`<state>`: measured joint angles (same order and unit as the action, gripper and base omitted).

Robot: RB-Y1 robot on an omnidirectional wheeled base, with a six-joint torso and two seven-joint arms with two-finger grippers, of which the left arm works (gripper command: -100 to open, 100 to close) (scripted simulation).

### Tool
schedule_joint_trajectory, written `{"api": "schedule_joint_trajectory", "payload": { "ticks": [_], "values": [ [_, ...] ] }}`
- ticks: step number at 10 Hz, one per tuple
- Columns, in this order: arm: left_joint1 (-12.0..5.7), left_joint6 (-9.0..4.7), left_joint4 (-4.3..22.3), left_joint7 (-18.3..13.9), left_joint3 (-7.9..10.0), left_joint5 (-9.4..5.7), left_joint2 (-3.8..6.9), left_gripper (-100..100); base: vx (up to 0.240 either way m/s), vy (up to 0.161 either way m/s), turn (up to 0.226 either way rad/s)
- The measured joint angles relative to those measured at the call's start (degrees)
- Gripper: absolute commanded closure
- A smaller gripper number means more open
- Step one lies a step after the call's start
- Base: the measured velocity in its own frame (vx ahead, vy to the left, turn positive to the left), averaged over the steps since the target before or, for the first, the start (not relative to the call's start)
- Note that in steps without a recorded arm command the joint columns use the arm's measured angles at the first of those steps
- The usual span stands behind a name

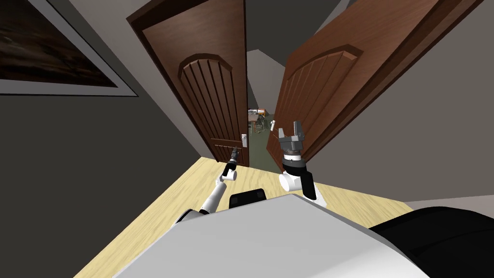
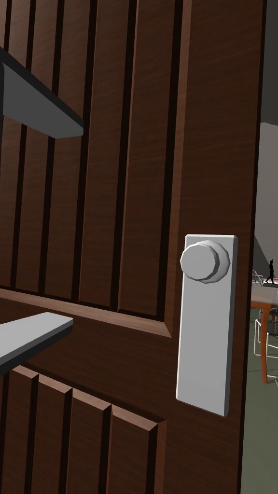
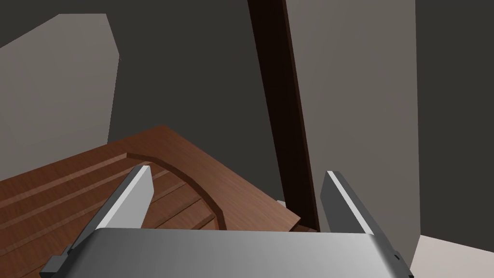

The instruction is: Push the door open

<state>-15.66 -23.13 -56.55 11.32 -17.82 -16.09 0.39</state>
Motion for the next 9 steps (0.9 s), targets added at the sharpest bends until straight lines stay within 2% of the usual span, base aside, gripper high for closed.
{"api": "schedule_joint_trajectory", "payload": {
  "ticks": [6, 7, 9],
  "values": [
    [-4.92, -0.13, 7.5, 0.4, -2.18, -2.27, -2.73, -100, 0.097, 0.064, -0.061],
    [-5.0, -0.13, 7.6, 0.4, -2.22, -2.31, -2.8, -100, 0.121, -0.022, -0.03],
    [-4.26, 0.36, 6.5, 0.6, -2.06, -2.25, -0.59, -100, 0.18, -0.068, -0.019]
  ]
}}
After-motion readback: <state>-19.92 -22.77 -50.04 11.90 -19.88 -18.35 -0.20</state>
